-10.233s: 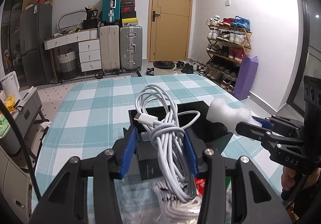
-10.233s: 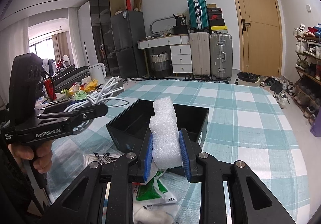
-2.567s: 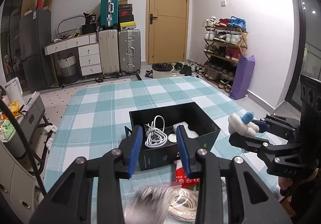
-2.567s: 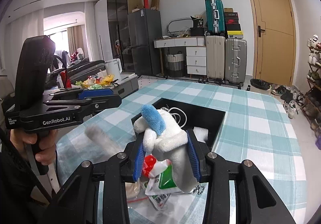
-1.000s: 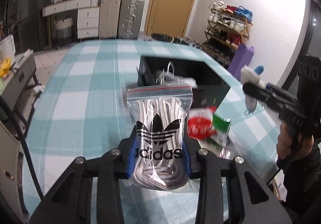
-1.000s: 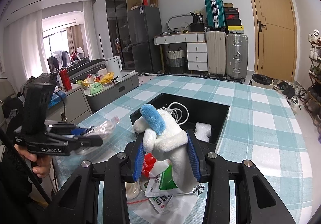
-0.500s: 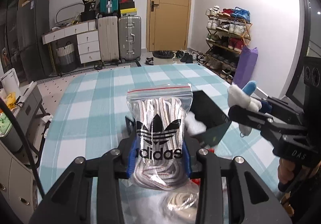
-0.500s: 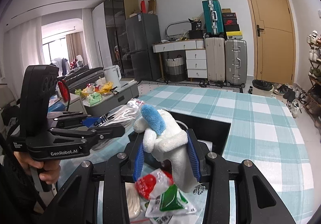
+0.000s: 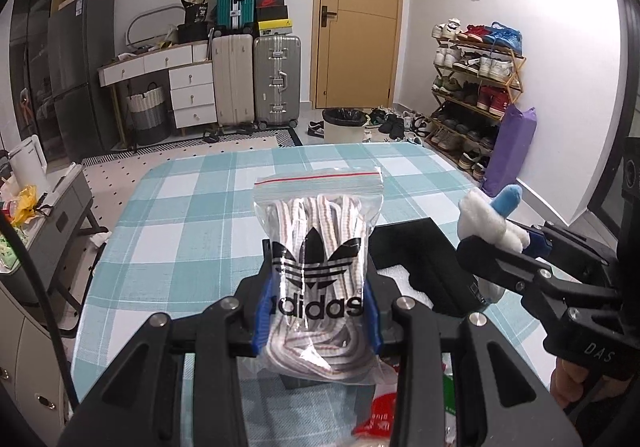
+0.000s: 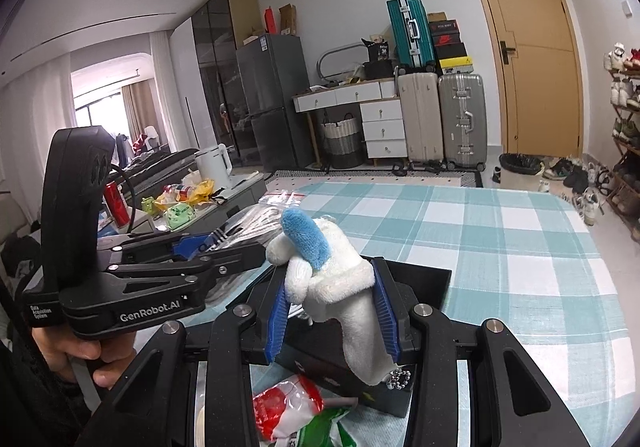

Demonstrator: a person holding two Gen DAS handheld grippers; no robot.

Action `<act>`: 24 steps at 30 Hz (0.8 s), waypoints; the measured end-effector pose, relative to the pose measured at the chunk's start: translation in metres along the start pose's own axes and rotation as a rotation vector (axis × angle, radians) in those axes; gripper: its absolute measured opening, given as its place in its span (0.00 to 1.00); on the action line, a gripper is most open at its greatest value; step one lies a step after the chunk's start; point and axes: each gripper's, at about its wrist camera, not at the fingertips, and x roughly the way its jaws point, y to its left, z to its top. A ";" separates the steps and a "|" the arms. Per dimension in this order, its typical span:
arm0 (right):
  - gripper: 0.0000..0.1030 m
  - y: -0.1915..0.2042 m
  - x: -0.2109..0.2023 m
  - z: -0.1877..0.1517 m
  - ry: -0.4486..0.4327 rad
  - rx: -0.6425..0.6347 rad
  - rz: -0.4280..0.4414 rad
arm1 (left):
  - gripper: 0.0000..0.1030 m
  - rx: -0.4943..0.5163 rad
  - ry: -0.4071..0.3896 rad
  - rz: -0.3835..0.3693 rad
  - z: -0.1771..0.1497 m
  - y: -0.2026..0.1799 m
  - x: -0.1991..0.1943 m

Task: Organize soft objects
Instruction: 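Lift the adidas rope bag with the left tool while the right tool carries the plush toy over the box, then lower the rope bag and plush toy into the black box and open both tools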

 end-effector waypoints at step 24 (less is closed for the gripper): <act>0.40 -0.030 0.052 -0.009 0.108 0.049 0.004 | 0.37 -0.047 0.086 -0.116 0.000 -0.002 0.054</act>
